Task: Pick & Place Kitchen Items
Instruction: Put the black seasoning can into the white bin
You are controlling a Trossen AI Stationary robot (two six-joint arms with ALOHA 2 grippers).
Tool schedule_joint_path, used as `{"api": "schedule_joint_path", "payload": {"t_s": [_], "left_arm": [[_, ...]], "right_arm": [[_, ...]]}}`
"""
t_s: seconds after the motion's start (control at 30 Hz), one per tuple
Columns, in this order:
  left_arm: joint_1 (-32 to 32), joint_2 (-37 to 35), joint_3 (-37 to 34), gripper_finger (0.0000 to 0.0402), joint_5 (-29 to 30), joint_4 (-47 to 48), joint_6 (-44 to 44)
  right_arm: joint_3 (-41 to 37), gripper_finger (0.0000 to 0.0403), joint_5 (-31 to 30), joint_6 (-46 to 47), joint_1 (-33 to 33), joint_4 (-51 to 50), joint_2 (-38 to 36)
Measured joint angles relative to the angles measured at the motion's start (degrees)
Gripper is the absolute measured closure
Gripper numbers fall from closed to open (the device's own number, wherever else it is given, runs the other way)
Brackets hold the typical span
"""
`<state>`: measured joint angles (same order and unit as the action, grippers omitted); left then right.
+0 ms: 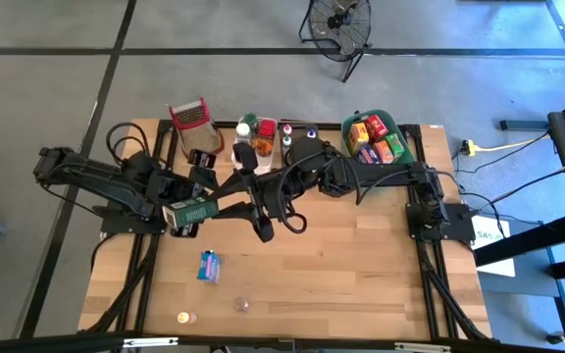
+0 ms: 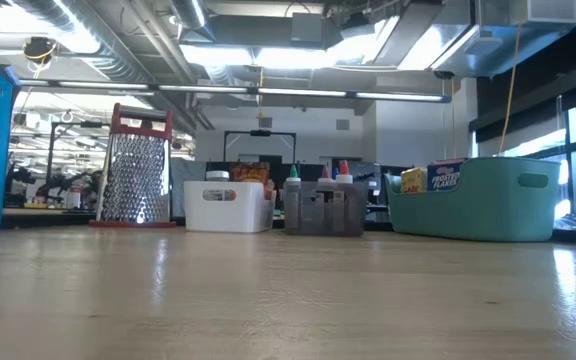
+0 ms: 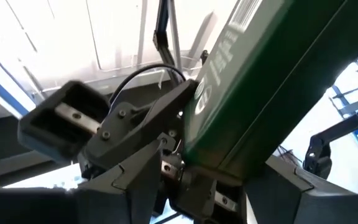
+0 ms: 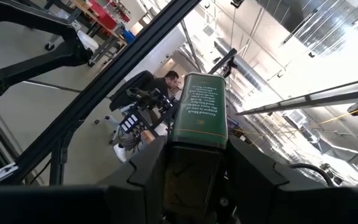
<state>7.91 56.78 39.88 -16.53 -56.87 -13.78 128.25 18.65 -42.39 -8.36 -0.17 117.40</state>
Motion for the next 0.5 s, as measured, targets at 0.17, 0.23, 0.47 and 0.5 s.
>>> {"api": "schedule_joint_path", "payload": {"t_s": [0.17,0.23,0.47,0.5], "left_arm": [[0.7,-0.5,0.0,0.0197,-0.2,0.2,-1.0],[0.7,-0.7,0.0,0.0197,-0.4,0.3,-1.0],[0.7,-1.9,-0.1,0.0194,-1.6,0.9,3.3],[0.7,-2.0,-0.1,0.0195,-1.6,1.3,3.4]], "right_arm": [[0.0,0.0257,0.0,0.0,-0.1,-0.1,0.0],[0.0,0.0257,0.0,0.0,-0.1,-0.2,0.0],[0.0,0.0258,-0.2,-0.2,-0.1,-0.3,0.0],[0.0,0.0258,-0.2,-0.2,-0.1,-0.3,0.0]]}}
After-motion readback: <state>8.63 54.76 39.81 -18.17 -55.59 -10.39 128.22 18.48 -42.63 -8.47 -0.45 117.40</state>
